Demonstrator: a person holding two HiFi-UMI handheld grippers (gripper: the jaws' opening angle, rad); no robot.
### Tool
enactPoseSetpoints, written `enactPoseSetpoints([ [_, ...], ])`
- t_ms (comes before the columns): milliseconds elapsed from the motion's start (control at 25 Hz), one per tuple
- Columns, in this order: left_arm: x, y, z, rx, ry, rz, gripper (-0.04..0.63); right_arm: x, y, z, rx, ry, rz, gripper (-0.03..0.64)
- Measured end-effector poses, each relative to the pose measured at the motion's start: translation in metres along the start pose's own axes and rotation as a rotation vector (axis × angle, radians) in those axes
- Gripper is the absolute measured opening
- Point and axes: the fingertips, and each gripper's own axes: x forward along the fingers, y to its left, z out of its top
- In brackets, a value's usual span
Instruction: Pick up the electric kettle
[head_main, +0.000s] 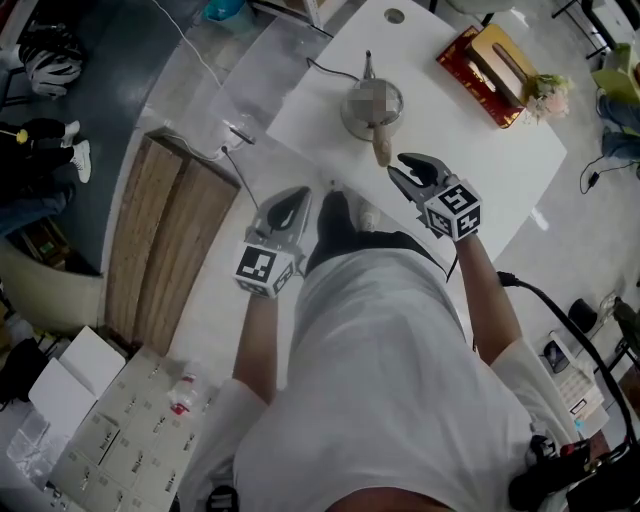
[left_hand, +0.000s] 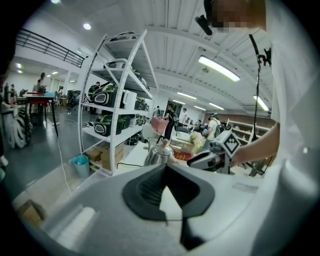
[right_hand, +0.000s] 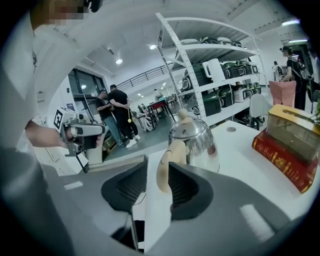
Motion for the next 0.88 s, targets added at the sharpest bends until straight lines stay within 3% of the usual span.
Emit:
enactPoseSetpoints([
  [480,-0.003,0.027,-0.010,-0.047,0.028,0.044,0.002,0.040,-0.018,-0.011,-0.009,0.076,0.026,0.183],
  [880,-0.006,0.045,-0.018,-0.081,0.048,0.070,0.002,0.066,-0.010,-0.023,-0.050,0.151,0.111,0.219],
])
